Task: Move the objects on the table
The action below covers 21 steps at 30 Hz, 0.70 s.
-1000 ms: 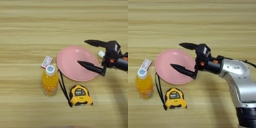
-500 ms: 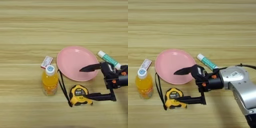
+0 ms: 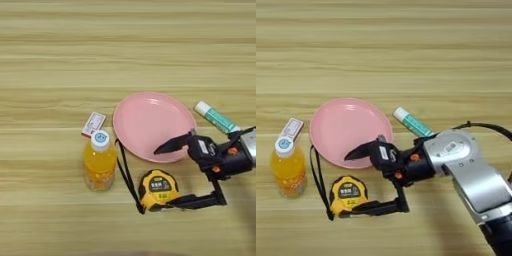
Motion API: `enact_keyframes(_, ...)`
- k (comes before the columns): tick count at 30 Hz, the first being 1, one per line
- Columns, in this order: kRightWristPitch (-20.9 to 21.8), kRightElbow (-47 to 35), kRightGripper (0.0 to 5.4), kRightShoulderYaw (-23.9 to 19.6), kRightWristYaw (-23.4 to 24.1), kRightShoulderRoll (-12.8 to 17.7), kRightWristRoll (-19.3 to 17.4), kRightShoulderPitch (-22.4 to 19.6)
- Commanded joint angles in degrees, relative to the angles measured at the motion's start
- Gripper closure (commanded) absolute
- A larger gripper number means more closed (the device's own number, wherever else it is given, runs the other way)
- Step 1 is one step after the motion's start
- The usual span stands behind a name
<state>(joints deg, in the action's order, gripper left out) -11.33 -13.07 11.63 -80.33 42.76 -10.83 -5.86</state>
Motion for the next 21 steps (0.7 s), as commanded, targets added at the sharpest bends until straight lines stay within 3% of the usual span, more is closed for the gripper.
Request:
enact_keyframes(1, 3.4, 0.5, 0.06, -0.2, 2.9, 0.5, 1.6, -3.1)
enact_keyframes(13, 3.4, 0.3, 0.06, 1.5, 1.7, 0.9, 1.6, -2.8)
enact_keyframes(21, 5.4, 1.7, 0.06, 2.7, 2.1, 1.0, 4.5, -3.0)
